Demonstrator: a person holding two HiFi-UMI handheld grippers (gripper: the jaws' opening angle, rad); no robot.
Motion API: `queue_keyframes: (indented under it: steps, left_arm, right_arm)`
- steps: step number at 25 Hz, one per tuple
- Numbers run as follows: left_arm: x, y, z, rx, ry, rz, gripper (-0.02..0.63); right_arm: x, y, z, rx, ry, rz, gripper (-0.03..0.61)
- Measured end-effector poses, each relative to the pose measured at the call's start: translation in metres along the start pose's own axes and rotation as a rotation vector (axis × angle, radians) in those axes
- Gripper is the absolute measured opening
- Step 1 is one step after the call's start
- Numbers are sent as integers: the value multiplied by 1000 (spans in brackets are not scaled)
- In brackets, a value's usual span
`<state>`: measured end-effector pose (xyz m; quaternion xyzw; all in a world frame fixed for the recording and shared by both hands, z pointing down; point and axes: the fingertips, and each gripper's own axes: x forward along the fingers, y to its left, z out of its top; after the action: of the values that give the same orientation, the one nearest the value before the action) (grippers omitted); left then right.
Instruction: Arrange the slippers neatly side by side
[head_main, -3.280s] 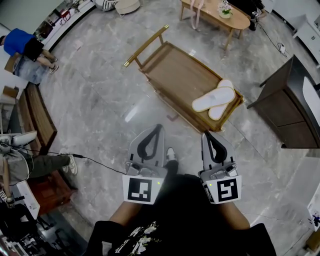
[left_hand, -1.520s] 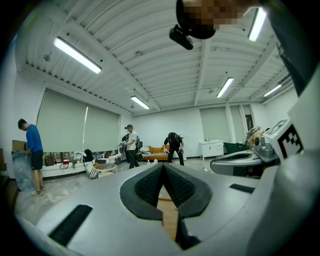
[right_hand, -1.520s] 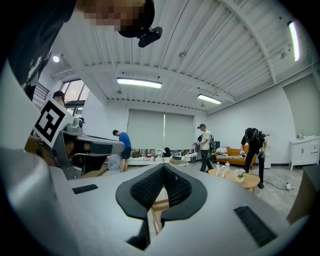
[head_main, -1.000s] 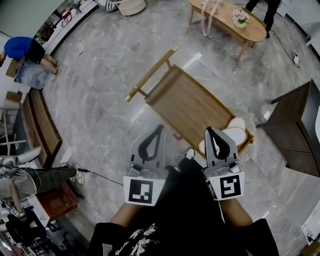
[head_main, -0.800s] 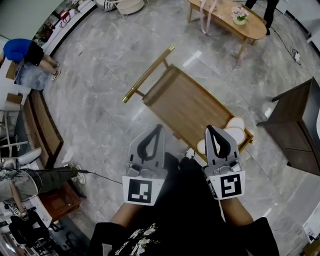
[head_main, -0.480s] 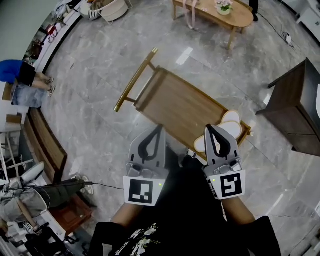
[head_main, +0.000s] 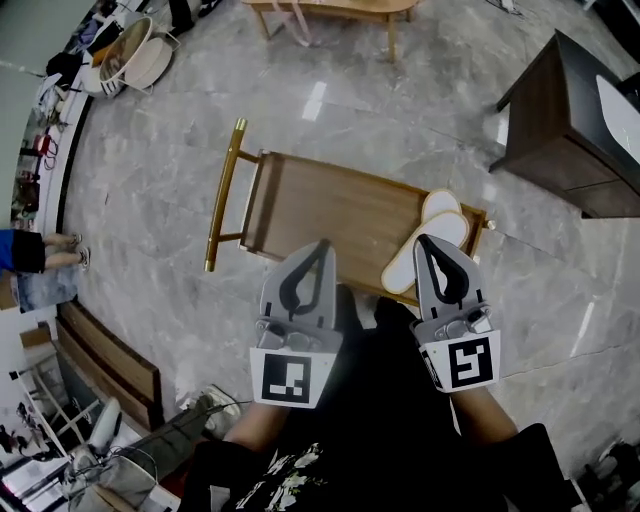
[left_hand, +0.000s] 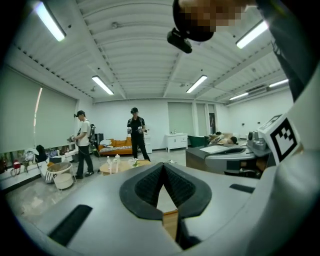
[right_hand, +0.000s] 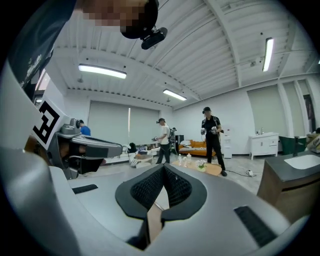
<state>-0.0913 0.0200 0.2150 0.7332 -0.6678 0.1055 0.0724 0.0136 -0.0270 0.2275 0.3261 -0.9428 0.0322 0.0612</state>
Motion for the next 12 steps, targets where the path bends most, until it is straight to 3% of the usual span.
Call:
queue_keyframes:
  steps: [12]
  left_arm:
    - [50,-13,-19,41,42,-275,-8]
  right_arm:
    - [-15,-29,-22,36,47,-300,-9]
